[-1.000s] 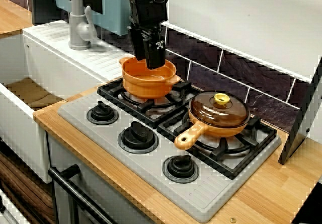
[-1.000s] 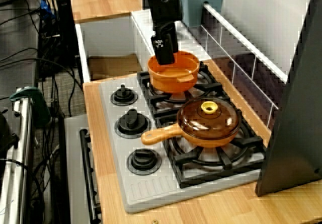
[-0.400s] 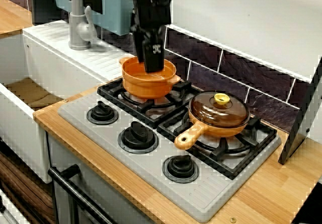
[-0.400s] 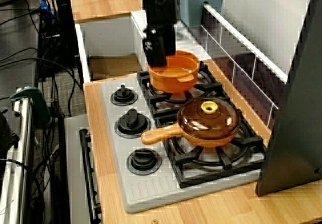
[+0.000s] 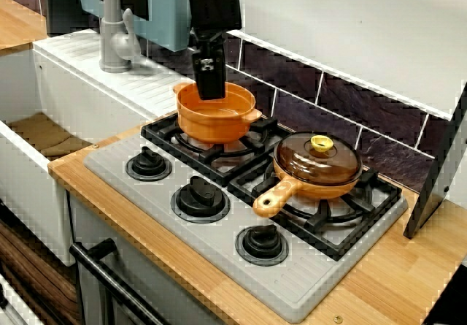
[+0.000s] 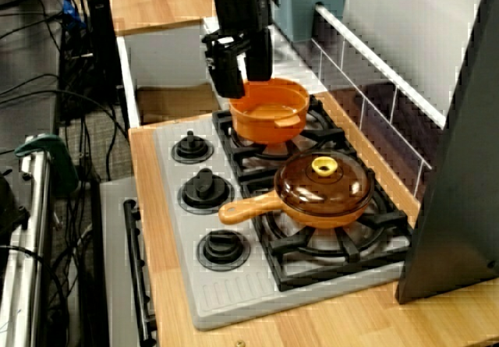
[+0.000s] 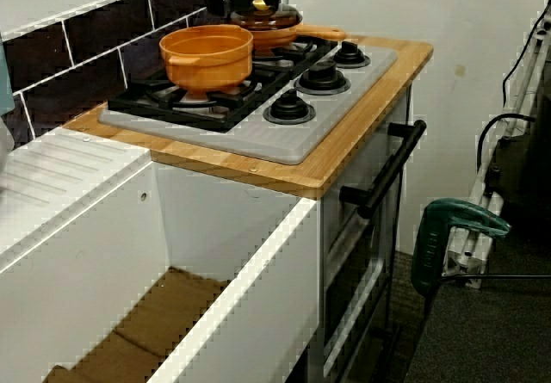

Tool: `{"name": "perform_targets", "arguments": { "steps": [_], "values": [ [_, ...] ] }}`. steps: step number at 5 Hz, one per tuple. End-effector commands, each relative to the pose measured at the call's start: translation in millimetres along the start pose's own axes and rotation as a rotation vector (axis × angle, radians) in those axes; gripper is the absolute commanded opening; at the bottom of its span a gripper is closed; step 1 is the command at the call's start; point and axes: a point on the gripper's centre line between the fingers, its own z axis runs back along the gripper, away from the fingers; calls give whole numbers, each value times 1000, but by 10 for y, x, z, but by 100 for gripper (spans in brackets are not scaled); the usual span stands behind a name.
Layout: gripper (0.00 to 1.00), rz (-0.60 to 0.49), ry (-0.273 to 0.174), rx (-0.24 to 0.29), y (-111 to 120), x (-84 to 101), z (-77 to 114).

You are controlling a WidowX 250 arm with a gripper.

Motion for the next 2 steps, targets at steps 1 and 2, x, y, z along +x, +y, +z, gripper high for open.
{"name": "perform_targets", "arguments": {
  "steps": [1, 2],
  "values": [
    [100, -116, -17, -47, -3, -75, 13],
    [100, -151, 24, -19, -88, -16, 38]
  ]
}}
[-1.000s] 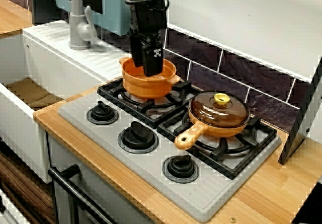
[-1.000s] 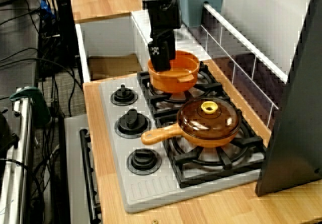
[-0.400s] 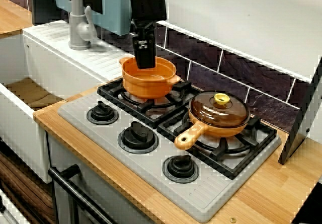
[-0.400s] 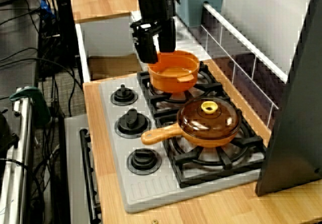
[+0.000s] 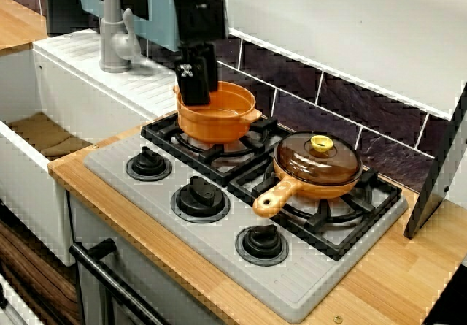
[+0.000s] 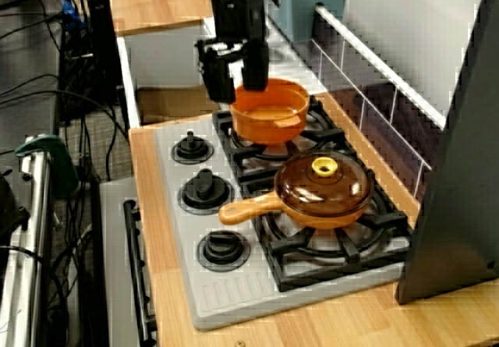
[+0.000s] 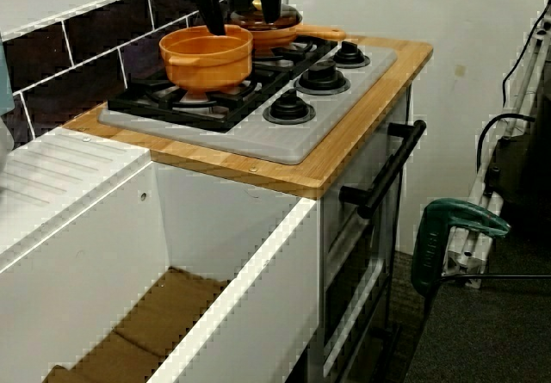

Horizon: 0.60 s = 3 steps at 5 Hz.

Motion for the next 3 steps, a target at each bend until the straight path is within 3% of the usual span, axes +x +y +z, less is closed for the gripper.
{"name": "perform_targets", "arguments": {
  "steps": [1, 2, 3],
  "values": [
    [100, -16, 10, 37, -78, 162, 134],
    [100, 113, -28, 99, -99, 309, 222],
    [100, 206, -38, 164, -162, 513, 353]
  ]
}}
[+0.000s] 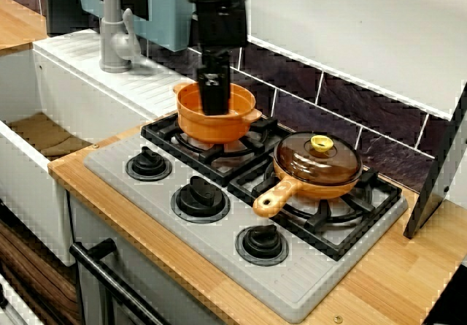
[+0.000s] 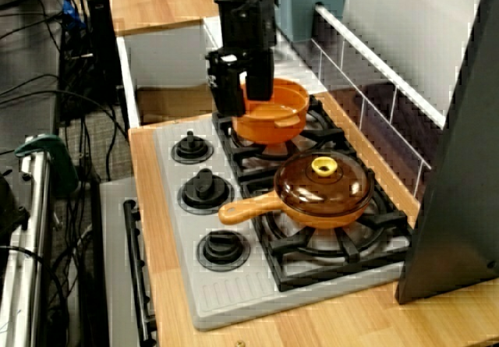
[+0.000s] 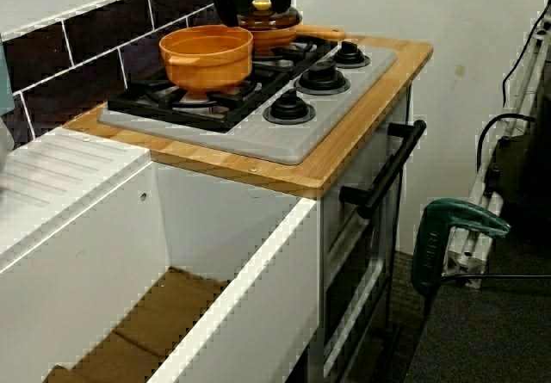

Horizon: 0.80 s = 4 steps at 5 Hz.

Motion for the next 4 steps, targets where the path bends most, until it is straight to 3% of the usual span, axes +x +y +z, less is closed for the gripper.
{"name": "perform_targets", "arguments": {
  "steps": [1, 3, 4],
  "values": [
    [100, 122, -97, 184, -194, 439, 427],
    [100, 154, -127, 167, -352, 689, 460],
    [100, 156, -130, 130, -401, 794, 386]
  ]
}}
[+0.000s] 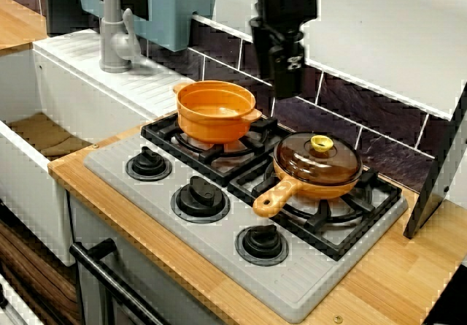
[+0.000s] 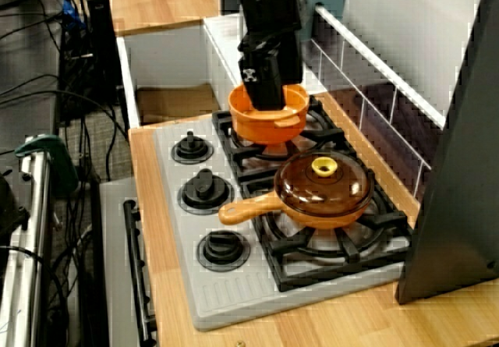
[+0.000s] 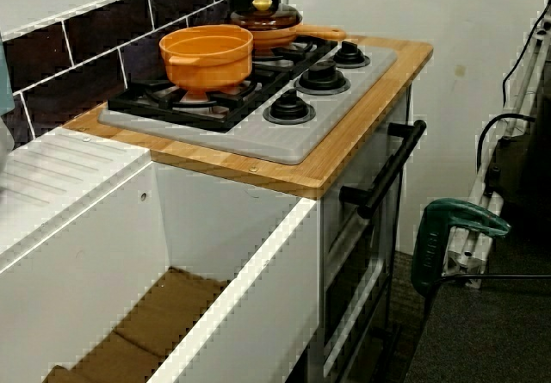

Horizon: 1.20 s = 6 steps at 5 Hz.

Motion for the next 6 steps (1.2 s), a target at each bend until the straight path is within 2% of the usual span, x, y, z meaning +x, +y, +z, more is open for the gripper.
{"name": "perform_targets", "arguments": {
  "steps": [1, 4, 6],
  "values": [
    [100, 5, -50, -6, -118, 242, -26],
    [100, 12, -10, 10, -149, 381, -386],
    [100, 9, 12, 21, -142, 379, -497]
  ]
}}
